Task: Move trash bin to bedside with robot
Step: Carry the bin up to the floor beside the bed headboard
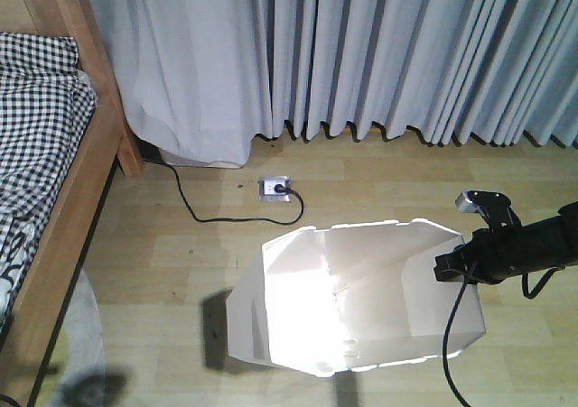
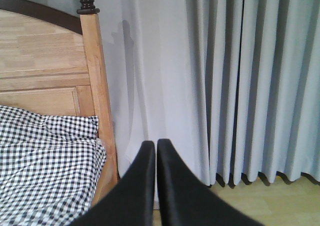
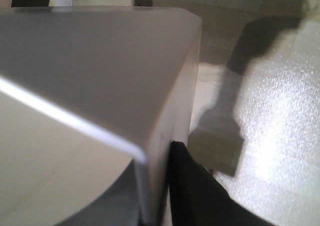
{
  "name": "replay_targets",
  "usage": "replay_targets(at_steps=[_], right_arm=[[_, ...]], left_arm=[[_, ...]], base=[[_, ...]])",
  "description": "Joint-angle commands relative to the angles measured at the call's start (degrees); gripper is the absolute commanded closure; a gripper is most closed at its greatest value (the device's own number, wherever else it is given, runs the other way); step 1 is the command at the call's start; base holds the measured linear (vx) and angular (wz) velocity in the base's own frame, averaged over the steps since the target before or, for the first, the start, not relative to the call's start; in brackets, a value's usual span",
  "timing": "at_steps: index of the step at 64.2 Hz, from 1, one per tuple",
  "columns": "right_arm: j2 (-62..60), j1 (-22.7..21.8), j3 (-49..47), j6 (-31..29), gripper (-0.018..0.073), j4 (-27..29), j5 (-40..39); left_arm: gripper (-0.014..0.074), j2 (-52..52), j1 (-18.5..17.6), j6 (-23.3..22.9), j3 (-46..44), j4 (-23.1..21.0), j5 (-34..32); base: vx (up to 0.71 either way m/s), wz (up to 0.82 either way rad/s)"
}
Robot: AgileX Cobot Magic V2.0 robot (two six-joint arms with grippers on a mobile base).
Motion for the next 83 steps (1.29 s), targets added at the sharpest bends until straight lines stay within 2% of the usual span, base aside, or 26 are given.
replay_targets(at_steps=[1,83], right_arm=[[-3.9,0.0,-0.7,0.8,0.0563,4.5,12.6],[-3.9,0.0,-0.7,0.8,0.0563,4.5,12.6]], left_arm=[[0.0603,-0.4,-0.4,-0.8,0.7,-0.5,-4.2],[0.0603,-0.4,-0.4,-0.8,0.7,-0.5,-4.2]], base=[[0.17,0.01],[0.15,0.05]])
